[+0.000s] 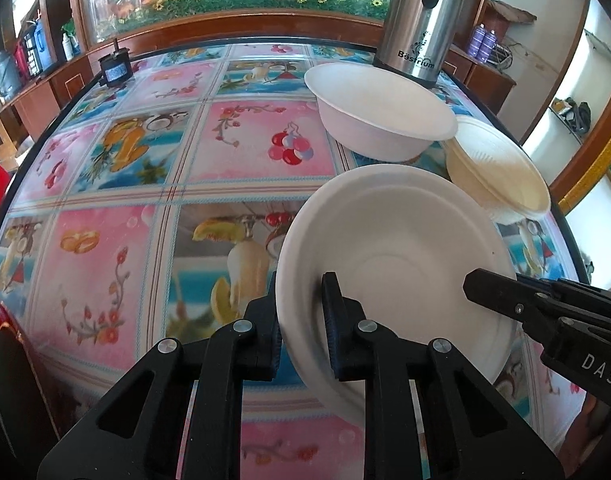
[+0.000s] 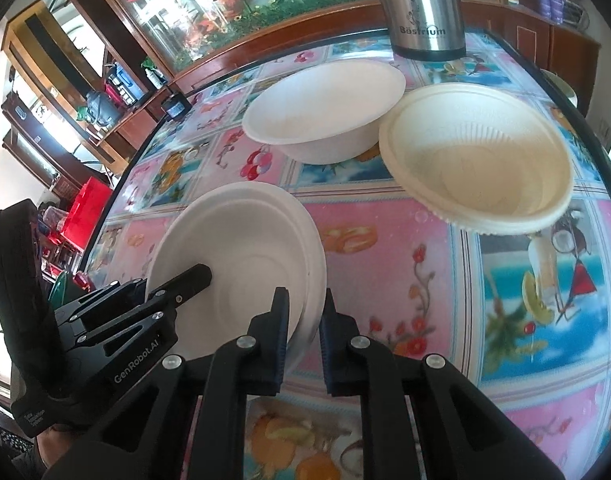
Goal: Organize plates and bowls
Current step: 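Carry the white paper plate with the left gripper over the green basin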
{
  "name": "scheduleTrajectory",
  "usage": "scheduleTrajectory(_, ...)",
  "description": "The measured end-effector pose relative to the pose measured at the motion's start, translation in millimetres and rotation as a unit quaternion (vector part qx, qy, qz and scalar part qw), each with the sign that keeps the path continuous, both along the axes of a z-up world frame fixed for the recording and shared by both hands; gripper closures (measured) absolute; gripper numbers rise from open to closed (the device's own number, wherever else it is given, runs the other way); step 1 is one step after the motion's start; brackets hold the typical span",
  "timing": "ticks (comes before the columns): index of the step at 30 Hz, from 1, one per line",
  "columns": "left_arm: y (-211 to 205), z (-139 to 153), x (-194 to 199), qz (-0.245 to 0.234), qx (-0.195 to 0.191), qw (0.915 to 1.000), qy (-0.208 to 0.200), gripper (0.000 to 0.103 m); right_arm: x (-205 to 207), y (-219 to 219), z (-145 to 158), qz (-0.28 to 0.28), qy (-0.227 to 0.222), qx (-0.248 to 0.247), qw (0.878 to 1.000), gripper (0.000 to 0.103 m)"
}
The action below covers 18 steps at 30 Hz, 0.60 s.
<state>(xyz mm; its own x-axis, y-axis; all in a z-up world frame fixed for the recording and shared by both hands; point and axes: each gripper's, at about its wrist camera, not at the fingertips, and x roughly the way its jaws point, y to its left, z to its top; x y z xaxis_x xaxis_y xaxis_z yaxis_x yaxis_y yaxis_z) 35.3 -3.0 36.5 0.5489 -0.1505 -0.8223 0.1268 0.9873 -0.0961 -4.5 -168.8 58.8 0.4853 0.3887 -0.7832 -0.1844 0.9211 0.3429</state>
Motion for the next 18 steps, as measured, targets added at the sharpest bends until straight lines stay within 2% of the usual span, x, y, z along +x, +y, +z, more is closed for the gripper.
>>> scheduleTrajectory(13, 32, 38, -47, 0.009, 0.002, 0.9996, -0.026, 0.086, -33, 27, 28, 0.027, -0.03, -0.008, 0.999, 0.09)
scheduleTrajectory(18, 55, 56, -66, 0.021, 0.005, 0.9989, -0.041, 0.086, -45, 53, 47, 0.049, -0.052, -0.015, 0.997, 0.09)
